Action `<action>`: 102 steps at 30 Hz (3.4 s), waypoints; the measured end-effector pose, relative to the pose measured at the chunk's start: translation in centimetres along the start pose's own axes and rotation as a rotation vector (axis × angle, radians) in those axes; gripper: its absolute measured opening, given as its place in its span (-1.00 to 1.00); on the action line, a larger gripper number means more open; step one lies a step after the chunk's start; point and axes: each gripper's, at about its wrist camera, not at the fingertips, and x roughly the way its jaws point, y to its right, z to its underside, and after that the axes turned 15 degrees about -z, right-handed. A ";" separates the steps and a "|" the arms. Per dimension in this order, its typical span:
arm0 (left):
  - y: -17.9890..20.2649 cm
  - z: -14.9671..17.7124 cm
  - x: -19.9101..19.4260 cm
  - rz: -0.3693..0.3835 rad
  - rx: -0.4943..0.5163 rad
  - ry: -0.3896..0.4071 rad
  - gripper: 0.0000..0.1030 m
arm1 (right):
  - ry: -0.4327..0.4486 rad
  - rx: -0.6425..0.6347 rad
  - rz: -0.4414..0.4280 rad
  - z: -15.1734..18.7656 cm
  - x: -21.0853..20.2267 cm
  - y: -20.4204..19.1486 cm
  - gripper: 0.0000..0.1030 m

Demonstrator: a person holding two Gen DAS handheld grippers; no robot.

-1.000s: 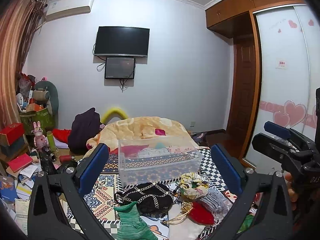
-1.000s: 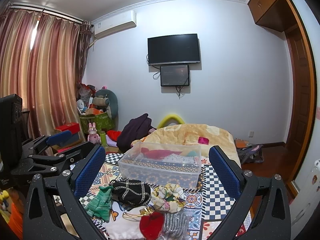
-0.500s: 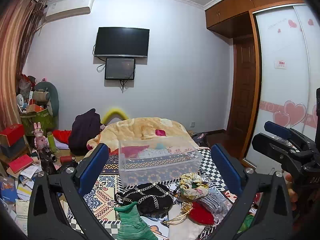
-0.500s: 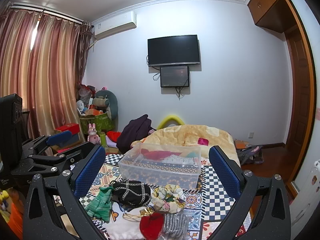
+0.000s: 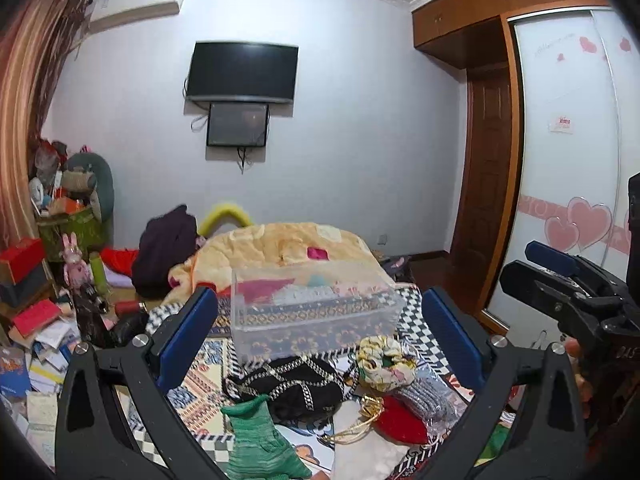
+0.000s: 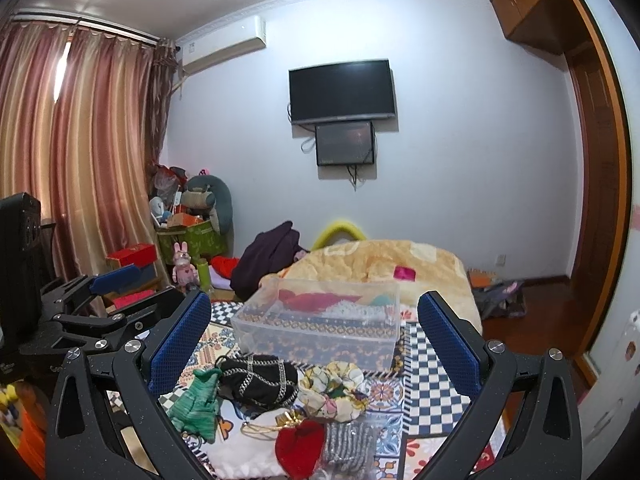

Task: Organize soft objects

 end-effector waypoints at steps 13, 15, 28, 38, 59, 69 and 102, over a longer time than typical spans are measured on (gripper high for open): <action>-0.3 5.1 6.9 -0.004 -0.004 -0.195 0.99 | -0.152 0.131 0.017 4.4 3.7 4.5 1.00; -0.3 5.9 8.0 -0.008 0.003 -0.225 0.88 | -0.180 0.146 0.009 5.1 4.4 5.0 0.96; -1.4 10.3 13.2 0.009 -0.027 -0.399 0.60 | -0.357 0.178 -0.054 9.1 8.6 5.7 0.64; -1.1 11.0 13.5 -0.010 0.009 -0.387 0.16 | -0.441 0.170 -0.049 10.6 10.3 5.9 -0.02; -2.2 9.5 12.8 0.021 -0.039 -0.353 -0.80 | -0.319 0.162 -0.010 8.3 7.5 6.2 -0.81; -2.6 7.0 11.1 0.009 -0.038 -0.281 -0.81 | -0.255 0.130 0.011 6.1 6.3 6.0 -0.83; -5.2 10.3 14.1 -0.033 0.066 -0.499 0.40 | -0.306 0.160 -0.004 7.1 7.5 6.9 -0.84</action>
